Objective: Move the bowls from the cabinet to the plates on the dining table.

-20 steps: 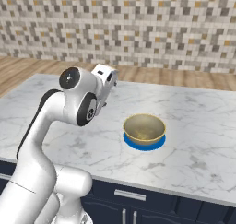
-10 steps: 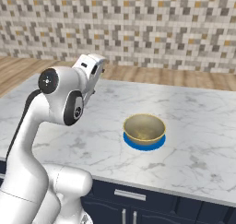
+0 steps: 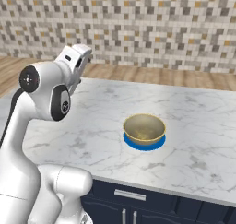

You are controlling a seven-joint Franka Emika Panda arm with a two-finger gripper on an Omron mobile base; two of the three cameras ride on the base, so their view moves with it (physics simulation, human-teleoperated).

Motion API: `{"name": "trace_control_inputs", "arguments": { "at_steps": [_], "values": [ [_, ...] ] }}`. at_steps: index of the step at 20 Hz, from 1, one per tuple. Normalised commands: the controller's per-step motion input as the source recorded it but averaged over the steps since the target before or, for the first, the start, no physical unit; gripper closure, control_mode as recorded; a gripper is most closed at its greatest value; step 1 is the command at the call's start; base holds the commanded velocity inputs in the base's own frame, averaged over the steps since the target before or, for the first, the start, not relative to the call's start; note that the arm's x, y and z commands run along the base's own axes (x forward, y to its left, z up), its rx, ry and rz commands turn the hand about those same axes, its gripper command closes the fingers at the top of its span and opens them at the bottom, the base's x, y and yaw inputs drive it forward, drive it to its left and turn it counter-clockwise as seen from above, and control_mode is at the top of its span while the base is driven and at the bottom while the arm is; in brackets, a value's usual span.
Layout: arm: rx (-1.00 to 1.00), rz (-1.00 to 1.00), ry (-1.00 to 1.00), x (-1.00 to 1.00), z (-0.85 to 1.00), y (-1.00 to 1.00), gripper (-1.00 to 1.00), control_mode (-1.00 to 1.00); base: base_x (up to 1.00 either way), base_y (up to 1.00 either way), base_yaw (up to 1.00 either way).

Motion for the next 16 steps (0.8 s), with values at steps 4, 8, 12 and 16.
{"name": "trace_control_inputs", "arguments": {
  "at_steps": [4,8,12,16],
  "values": [
    [0.1,0.03,0.0,-0.19,0.26,0.33,-1.0,-1.0,0.0,0.0,0.0],
    [0.15,0.01,0.14,-0.16,0.32,0.18,-1.0,-1.0,0.0,0.0,0.0],
    [0.16,0.01,0.15,-0.15,0.28,0.1,-1.0,-1.0,0.0,0.0,0.0],
    [0.12,0.02,0.11,-0.2,0.07,0.1,-1.0,-1.0,0.0,0.0,0.0]
  ]
}}
